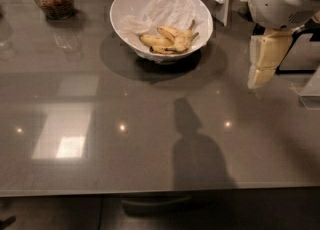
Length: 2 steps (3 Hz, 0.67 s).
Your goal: Pick banana from white bowl
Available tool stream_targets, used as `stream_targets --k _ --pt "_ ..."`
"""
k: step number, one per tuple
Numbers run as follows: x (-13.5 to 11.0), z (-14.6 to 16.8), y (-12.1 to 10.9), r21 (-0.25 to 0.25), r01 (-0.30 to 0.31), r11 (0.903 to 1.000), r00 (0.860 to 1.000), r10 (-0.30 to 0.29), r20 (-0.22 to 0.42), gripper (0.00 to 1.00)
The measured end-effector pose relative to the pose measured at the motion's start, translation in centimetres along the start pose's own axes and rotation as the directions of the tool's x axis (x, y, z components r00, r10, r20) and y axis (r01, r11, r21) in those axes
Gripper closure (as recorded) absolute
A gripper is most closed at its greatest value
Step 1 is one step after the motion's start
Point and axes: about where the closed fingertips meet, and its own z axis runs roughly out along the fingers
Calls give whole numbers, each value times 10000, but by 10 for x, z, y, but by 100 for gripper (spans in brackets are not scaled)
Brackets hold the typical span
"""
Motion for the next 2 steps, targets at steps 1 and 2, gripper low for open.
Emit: stream_targets --k 1,2 --pt "-32 17 -28 746 2770 9580 9607 -2747 -394 0" --pt "-59 39 -47 959 5435 8339 8352 -5260 -1605 0"
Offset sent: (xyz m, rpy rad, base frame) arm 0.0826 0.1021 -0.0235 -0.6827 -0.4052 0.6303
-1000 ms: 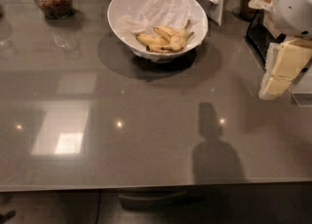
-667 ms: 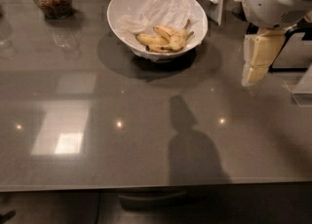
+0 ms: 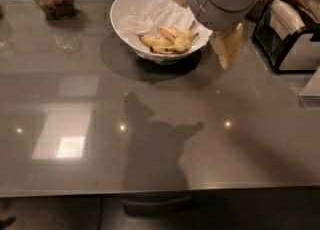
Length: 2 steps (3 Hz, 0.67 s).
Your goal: Pick banana from white bowl
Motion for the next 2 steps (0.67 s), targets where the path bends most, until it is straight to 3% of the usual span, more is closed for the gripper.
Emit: stream_targets --k 1,2 --pt "17 -2 2 -80 372 9993 9970 -377 -673 0" --pt "17 -2 2 -76 376 9993 9970 -380 -676 0"
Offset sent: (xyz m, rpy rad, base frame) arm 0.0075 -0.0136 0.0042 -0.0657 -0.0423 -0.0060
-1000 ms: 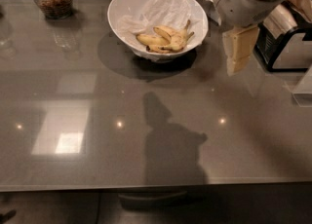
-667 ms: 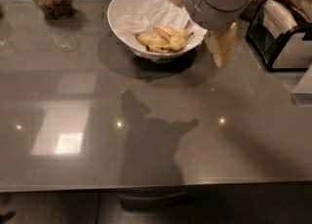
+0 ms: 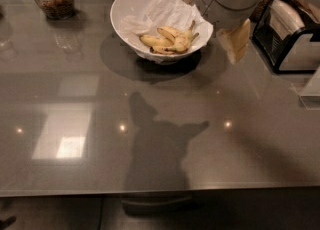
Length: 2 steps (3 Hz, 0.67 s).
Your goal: Pick banana from white bowl
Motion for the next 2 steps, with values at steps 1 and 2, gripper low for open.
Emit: stream_targets --k 1,2 --pt "6 6 -14 497 902 9947 9953 -883 -390 0" --pt "10 28 -38 801 2303 9698 9729 -2277 -401 0"
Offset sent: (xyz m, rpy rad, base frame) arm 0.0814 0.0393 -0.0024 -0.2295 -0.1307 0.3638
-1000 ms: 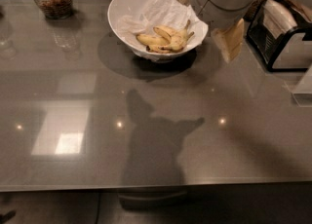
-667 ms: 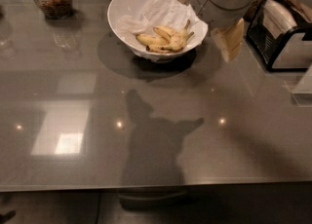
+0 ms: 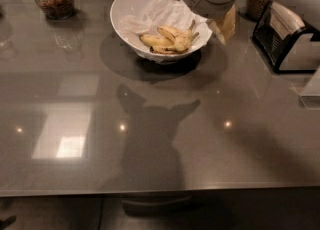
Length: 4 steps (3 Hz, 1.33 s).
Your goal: Pick banana from white bowl
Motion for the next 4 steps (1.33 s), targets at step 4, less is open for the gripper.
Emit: stream_targets --k 4 --pt "20 100 -18 -915 2423 9659 9613 -2263 1569 22"
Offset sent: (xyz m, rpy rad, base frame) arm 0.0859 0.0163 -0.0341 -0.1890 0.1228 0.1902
